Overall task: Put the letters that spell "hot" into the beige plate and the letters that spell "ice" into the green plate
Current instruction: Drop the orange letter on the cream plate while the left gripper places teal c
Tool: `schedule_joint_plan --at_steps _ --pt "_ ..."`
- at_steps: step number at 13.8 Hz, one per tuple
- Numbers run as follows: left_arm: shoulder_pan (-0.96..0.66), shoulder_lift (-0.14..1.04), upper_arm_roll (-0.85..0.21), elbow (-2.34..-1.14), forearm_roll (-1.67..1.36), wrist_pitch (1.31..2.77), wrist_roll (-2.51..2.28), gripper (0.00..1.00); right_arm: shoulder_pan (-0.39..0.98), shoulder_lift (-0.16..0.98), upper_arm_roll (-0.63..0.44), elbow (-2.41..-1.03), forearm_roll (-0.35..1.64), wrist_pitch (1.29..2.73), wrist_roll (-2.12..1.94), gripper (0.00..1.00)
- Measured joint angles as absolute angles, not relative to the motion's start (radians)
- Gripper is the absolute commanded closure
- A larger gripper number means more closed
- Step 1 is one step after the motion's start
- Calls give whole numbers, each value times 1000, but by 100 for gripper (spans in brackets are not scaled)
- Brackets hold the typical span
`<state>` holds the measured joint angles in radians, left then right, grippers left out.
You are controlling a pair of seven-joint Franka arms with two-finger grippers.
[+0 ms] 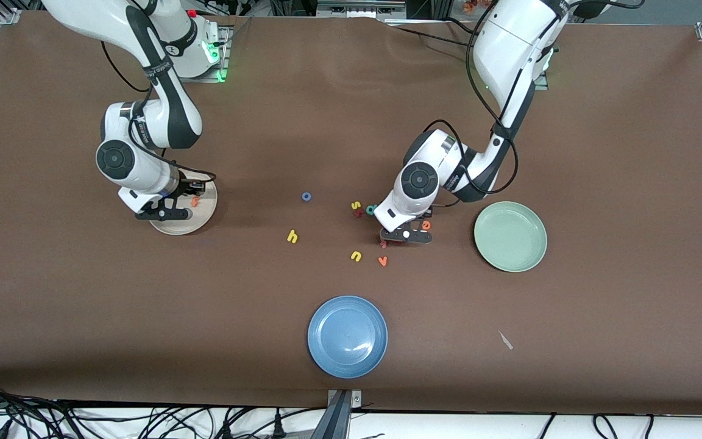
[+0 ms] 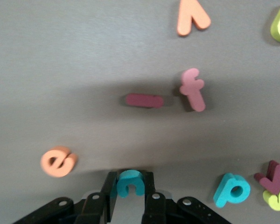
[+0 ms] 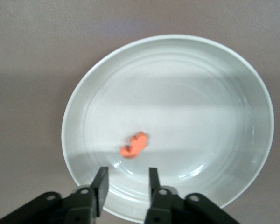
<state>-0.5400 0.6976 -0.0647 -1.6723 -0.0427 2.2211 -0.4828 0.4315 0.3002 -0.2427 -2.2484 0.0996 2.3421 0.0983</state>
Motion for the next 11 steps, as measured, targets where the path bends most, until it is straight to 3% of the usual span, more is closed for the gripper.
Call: schedule_joint_plan --at_steps 7,11 --pt "-394 609 -56 -1663 103 2064 -275 91 444 303 -155 -2140 113 2336 370 0" --pt "-280 612 -54 -1685 182 2062 -157 91 449 413 -57 -1932 183 2278 573 0"
